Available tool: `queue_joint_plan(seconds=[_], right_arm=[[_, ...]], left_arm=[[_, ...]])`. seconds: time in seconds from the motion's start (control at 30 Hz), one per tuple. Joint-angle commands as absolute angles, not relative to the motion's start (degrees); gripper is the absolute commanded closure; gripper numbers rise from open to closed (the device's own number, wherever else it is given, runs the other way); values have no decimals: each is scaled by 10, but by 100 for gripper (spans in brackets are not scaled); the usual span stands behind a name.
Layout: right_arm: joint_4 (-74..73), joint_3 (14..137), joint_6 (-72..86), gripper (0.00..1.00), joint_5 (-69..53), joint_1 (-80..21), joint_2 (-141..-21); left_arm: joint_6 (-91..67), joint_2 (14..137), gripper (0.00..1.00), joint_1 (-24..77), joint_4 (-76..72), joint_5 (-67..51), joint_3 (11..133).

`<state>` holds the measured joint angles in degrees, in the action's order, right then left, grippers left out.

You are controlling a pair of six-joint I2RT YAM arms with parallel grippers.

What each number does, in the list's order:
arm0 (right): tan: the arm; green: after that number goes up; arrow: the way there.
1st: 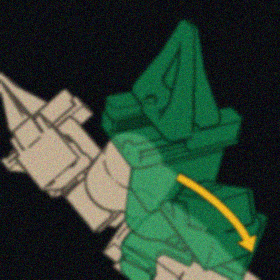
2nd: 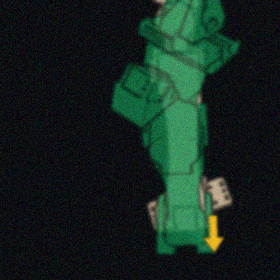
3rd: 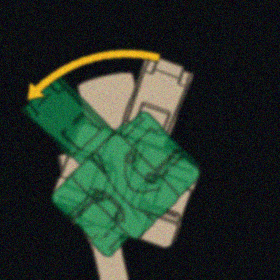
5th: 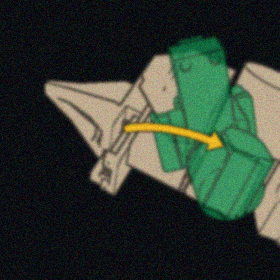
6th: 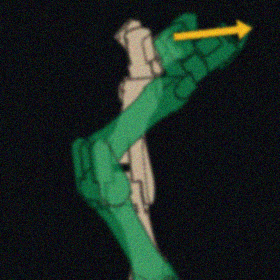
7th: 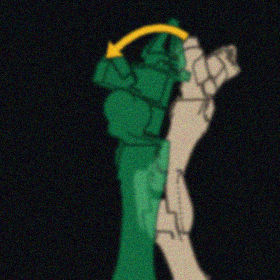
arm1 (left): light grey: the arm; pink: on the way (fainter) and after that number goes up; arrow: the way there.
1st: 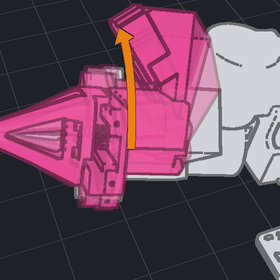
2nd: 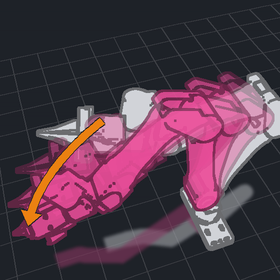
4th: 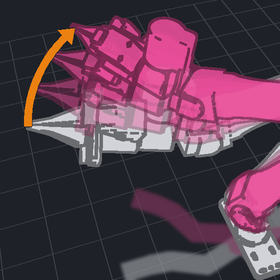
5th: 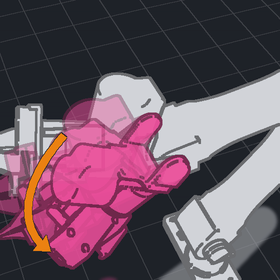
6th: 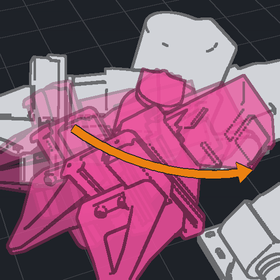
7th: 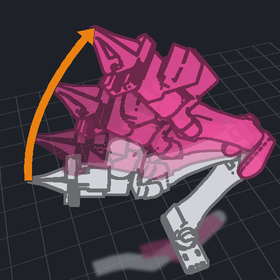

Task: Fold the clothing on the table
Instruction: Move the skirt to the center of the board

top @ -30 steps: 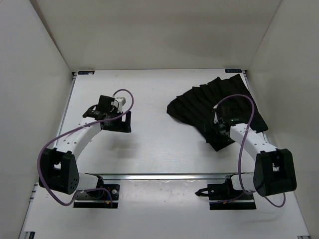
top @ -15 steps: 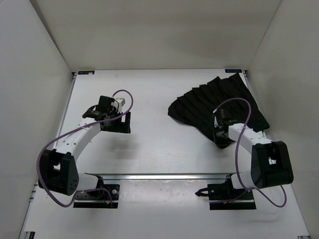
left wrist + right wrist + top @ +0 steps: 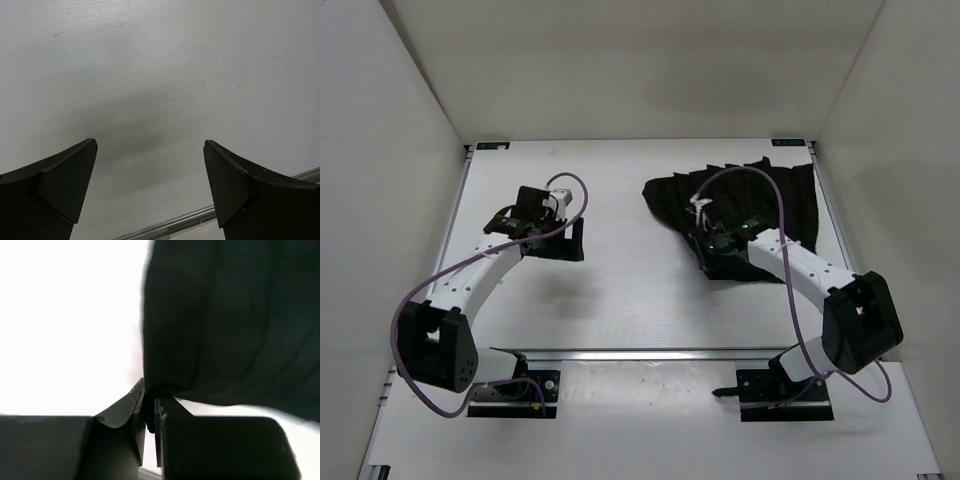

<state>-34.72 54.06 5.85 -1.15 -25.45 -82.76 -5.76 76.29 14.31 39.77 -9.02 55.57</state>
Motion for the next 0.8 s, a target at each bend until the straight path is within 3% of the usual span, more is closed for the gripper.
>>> queue_joint_plan(seconds=[0.0, 0.17, 0.3, 0.4, 0.5, 0.53, 0.6, 0.63, 0.67, 0.73, 0.77], right_arm=[[-365, 629, 84, 100, -113, -329, -815], [-442, 683, 118, 100, -103, -417, -824], [-344, 609, 176, 100, -198, -402, -738], [-271, 559, 189, 99, -273, -362, -695], [-264, 524, 187, 100, -314, -340, -682], [-268, 508, 181, 95, -317, -338, -679], [-278, 484, 173, 67, -328, -334, -678], [-279, 469, 172, 59, -325, -333, -675], [-277, 451, 173, 44, -323, -332, -667], [-279, 440, 179, 21, -308, -326, -652], [-293, 439, 176, 19, -298, -323, -635]], left_arm=[[-54, 739, 2, 139, 379, -99, 602], [-15, 718, 1, 185, 415, -70, 692], [103, 680, 1, 284, 416, -79, 708], [169, 633, 1, 341, 341, -137, 635], [184, 512, 1, 348, 141, -230, 442], [149, 489, 2, 345, 41, -235, 408], [98, 448, 1, 308, -32, -277, 347], [93, 451, 2, 298, -23, -295, 346], [103, 465, 1, 294, 0, -311, 351], [142, 494, 2, 342, 55, -261, 365], [162, 501, 2, 353, 72, -249, 367]])
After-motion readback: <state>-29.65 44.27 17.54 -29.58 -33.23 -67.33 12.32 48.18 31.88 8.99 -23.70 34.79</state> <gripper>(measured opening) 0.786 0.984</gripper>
